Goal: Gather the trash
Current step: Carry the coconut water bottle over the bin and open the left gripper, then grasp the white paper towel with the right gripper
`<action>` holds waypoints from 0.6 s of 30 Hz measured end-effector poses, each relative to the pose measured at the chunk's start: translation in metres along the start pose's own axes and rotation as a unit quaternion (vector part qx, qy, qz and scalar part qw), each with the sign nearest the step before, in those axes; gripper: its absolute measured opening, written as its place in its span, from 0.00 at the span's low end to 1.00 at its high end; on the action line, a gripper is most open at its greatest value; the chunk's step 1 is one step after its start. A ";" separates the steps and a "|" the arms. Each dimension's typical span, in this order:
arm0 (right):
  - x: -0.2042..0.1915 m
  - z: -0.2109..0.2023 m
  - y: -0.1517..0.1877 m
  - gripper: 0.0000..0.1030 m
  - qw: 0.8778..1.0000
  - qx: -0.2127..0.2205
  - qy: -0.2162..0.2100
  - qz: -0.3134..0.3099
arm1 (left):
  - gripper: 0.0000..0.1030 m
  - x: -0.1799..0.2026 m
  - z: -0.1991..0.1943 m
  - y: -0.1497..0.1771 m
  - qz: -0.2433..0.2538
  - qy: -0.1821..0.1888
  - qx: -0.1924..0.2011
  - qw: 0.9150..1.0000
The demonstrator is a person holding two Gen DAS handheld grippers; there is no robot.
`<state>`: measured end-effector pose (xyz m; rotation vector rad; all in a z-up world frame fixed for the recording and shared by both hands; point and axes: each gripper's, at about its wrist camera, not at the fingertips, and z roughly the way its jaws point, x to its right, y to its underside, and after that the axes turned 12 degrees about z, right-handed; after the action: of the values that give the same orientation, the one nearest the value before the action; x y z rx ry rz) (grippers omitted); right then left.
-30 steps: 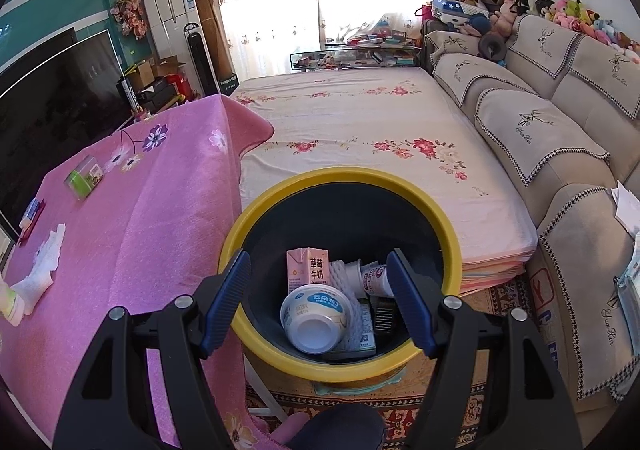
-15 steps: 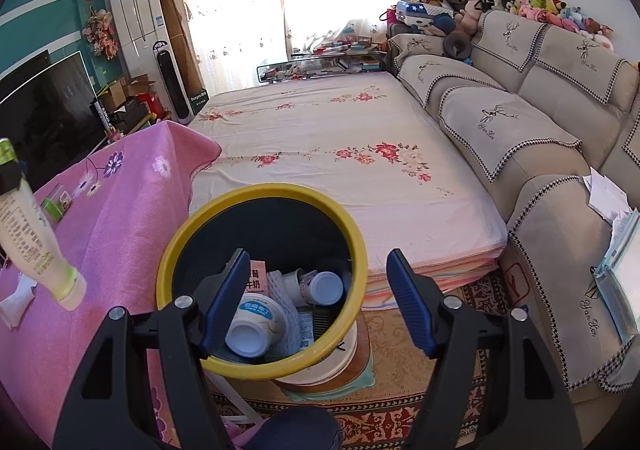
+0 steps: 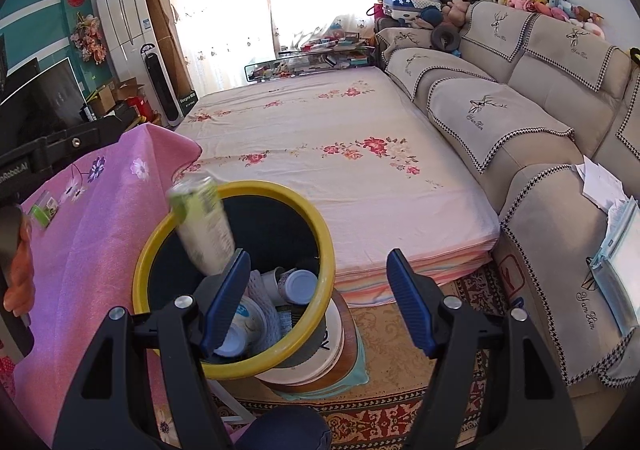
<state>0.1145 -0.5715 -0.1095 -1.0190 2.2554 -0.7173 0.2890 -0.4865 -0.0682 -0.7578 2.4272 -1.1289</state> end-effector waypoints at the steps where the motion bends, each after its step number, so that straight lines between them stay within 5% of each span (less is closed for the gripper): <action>1: -0.001 0.000 0.001 0.65 1.000 -0.001 0.000 0.000 | 0.86 -0.005 -0.011 0.002 -0.007 -0.001 0.005 1.000; 9: -0.023 -0.003 0.011 0.65 1.000 -0.007 -0.009 -0.014 | 0.95 -0.034 -0.136 0.049 -0.029 -0.051 0.048 0.997; 18: -0.073 -0.013 0.025 0.65 0.998 -0.008 -0.030 -0.055 | 0.95 -0.093 -0.244 0.137 -0.085 -0.132 0.039 0.987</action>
<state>0.1341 -0.4964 -0.0973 -1.1636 2.1705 -0.7051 0.1919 -0.2130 -0.0166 -1.0355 2.1210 -1.0997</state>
